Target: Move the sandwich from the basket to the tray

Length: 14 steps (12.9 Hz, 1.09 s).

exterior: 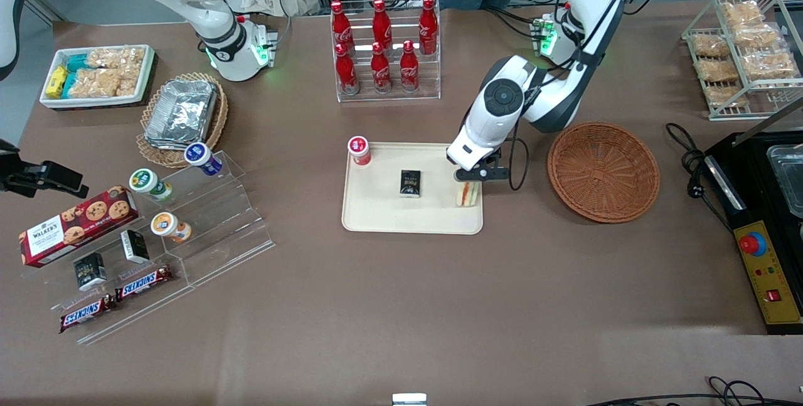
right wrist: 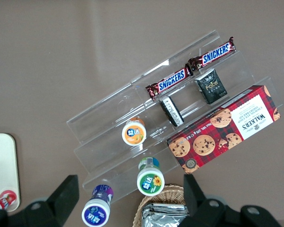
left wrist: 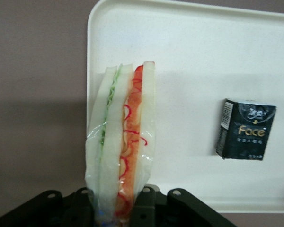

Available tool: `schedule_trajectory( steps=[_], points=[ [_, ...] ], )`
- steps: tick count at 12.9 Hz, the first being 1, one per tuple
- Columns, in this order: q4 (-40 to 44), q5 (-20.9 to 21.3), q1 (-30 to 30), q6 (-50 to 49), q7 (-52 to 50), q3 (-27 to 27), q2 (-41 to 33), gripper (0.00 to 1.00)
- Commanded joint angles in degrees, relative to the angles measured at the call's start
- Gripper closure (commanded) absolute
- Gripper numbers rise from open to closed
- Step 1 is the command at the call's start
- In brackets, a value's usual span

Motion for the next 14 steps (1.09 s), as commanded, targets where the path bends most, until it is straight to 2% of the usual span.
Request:
schedule_trajectory(
  steps=[1, 2, 3, 7, 10, 14],
  points=[
    [0.08, 2.98, -0.61, 1.86, 0.09, 1.00, 1.97, 1.00],
    [0.17, 3.86, -0.60, 1.86, 0.18, 1.00, 2.67, 0.62],
    [0.34, 5.44, -0.52, 1.86, 0.18, 1.00, 3.20, 0.01],
    [2.63, 5.89, 0.01, 0.72, -0.70, 1.09, 2.60, 0.00],
    [6.04, 5.54, 1.23, -2.60, -1.31, 1.18, -3.01, 0.00],
    [20.17, 3.70, 4.40, -29.97, 1.40, 1.44, -7.34, 0.00]
  ],
)
